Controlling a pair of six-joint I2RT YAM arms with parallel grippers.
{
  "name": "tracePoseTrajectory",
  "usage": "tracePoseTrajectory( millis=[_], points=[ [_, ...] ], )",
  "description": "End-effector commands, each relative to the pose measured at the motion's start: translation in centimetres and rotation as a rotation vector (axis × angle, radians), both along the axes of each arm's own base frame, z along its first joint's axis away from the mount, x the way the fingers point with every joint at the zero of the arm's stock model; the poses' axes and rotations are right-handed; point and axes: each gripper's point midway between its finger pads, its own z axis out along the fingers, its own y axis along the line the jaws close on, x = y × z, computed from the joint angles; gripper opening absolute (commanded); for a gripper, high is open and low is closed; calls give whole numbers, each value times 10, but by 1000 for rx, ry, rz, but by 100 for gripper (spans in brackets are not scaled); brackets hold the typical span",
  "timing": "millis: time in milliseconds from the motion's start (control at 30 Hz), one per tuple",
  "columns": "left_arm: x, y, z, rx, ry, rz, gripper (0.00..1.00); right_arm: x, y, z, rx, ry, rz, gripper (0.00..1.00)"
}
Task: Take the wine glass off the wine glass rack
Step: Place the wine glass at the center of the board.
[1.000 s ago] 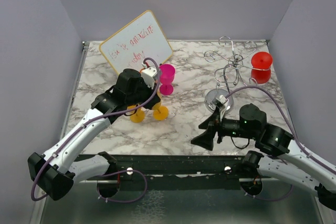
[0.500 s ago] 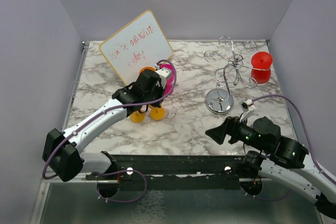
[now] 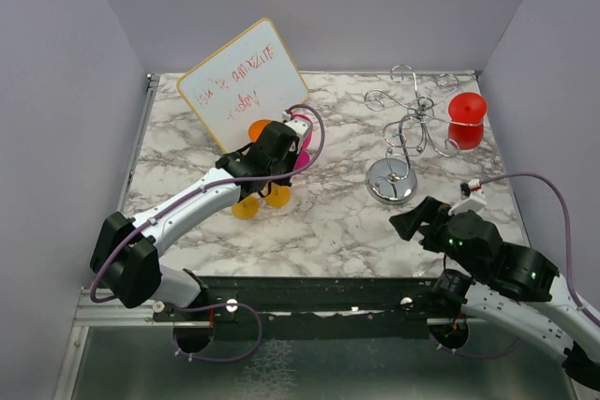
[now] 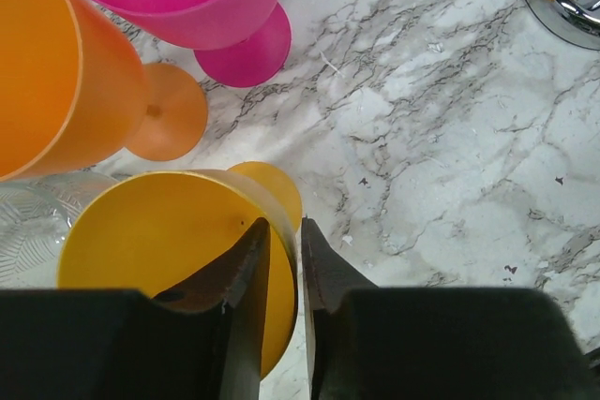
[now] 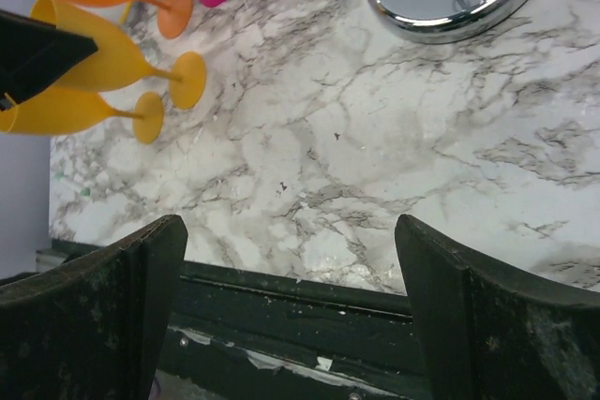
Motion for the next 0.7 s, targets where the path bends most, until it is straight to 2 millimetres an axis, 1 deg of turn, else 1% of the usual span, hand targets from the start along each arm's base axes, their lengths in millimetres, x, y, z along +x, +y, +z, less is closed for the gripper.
tracePoseTrajectory(
  millis=[0,33,133,233,267,300,367,500,600,667],
  points=[
    [10,-1,13,-3,-45,28,22,9,-28,11,4,-32,-163,97],
    [10,0,13,-5,-43,28,25,11,-27,15,-2,-50,-158,96],
    [9,0,17,-8,-47,27,39,18,-24,26,-52,-91,-136,95],
    [8,0,27,-14,-50,31,51,24,-25,26,-128,-80,-147,96],
    [8,0,33,-23,-55,28,55,26,-26,24,-153,-73,-156,97],
    [7,-2,40,-33,-59,22,58,27,-27,22,-174,-68,-164,97],
    [6,-5,55,-56,-64,5,60,30,-27,17,-204,-56,-172,97],
    [2,-13,91,-129,-92,-23,68,31,-25,7,-206,-35,-188,97],
    [-4,-25,118,-224,-97,-56,71,31,-27,-1,-201,-29,-210,97],
    [-13,-38,135,-310,-80,-96,72,31,-31,-4,-198,-28,-229,97]
  ],
)
